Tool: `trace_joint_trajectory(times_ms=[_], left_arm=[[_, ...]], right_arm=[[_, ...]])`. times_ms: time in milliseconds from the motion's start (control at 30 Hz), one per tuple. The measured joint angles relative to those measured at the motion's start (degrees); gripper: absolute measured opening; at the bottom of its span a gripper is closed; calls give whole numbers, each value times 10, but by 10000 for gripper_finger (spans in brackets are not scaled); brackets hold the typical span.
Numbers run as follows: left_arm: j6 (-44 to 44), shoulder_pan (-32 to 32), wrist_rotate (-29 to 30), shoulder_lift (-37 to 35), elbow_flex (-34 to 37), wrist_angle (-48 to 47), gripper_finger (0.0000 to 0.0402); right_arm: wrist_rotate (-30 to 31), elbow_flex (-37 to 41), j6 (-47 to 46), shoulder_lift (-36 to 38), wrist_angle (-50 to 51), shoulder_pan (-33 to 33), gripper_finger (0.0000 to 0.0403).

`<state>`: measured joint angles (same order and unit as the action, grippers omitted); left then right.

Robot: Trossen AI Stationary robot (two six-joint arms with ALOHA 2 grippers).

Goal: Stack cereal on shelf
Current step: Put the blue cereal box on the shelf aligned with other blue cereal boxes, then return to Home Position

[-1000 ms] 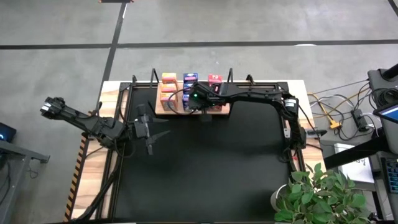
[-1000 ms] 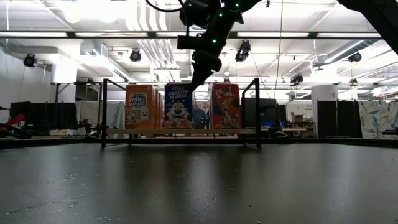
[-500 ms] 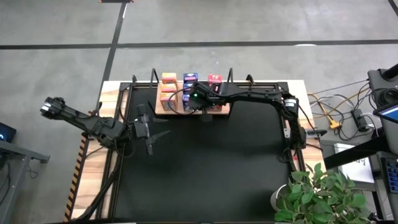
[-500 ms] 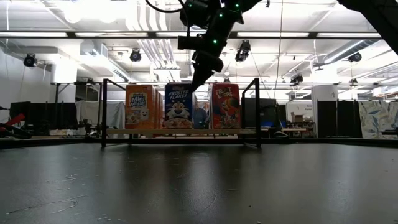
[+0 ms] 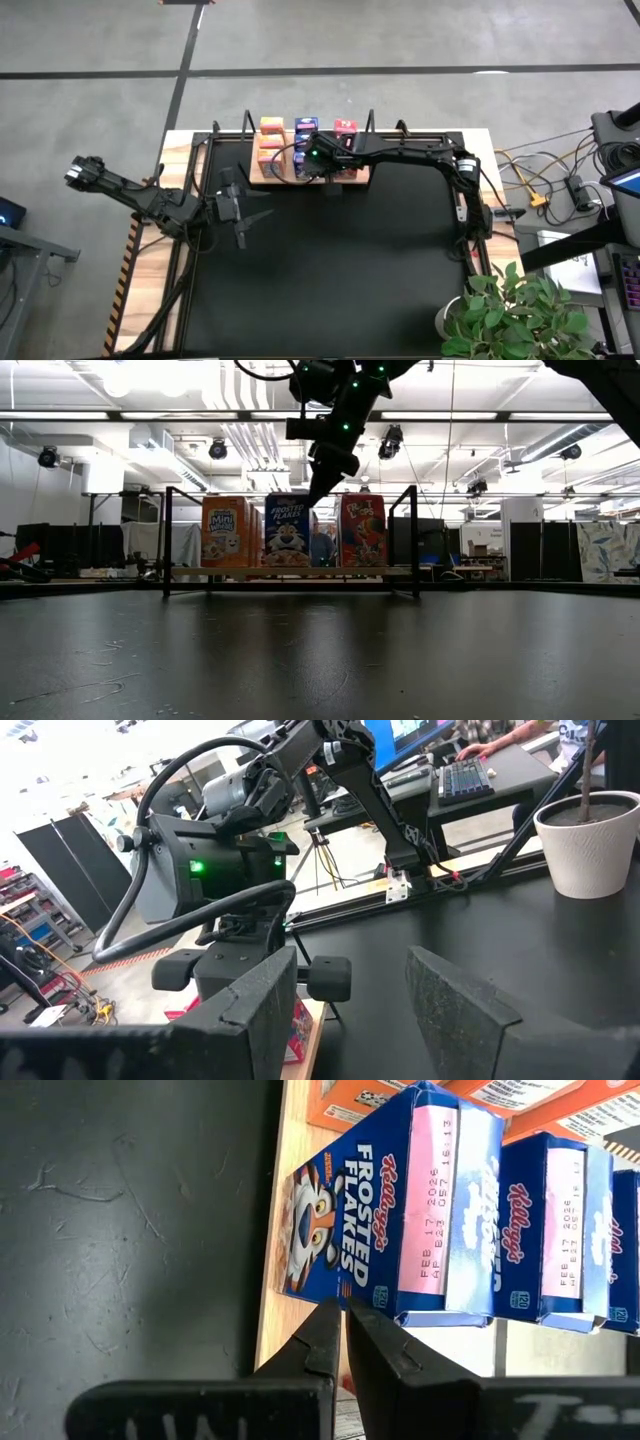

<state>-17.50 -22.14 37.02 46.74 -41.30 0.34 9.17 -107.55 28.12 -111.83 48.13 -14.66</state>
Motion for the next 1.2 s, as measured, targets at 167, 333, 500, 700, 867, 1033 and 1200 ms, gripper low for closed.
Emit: trace_joint_trajectory(times_ms=[167, 333, 500, 700, 867, 1033, 1200], left_arm=[[0, 0, 0, 0, 0, -1, 173], [2, -1, -2, -4, 0, -32, 173], [27, -14, -3, -24, 1, -67, 173], [46, -43, -6, -69, 10, -112, 173], [70, -61, -7, -112, 23, -148, 173], [81, -61, -50, -154, 60, -144, 173], [102, -61, -63, -199, 104, -134, 173]], right_arm=[[-1, 0, -13, 19, 16, 14, 12], [-2, 0, -27, 50, 29, 43, 12], [-2, 17, -38, 93, 26, 80, 12], [-4, 84, -76, 175, 4, 127, 12], [-5, 176, -92, 266, -45, 169, 12], [-6, 290, -106, 377, -116, 207, 12], [-6, 402, -103, 483, -195, 239, 12]])
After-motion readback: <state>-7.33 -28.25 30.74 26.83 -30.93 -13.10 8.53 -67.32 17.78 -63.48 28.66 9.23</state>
